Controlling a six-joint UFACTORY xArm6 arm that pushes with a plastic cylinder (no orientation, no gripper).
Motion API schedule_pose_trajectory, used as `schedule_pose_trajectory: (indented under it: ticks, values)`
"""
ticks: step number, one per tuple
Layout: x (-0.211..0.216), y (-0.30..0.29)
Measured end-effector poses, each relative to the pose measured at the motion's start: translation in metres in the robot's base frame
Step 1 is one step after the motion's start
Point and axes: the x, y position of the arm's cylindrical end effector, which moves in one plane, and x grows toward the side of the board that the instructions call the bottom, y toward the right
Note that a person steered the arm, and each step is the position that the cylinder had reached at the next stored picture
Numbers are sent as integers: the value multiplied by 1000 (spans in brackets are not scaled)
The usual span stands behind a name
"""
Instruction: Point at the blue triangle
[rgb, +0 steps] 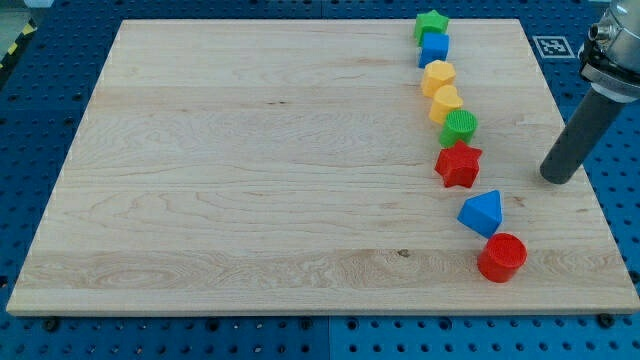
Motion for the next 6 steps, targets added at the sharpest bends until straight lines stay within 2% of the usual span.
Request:
schedule_pose_trajectory:
  ticks: [2, 3, 4, 5, 6]
  values:
    - [6, 0]
    - [45, 0]
    - [65, -1]
    - [65, -4]
    - [65, -35]
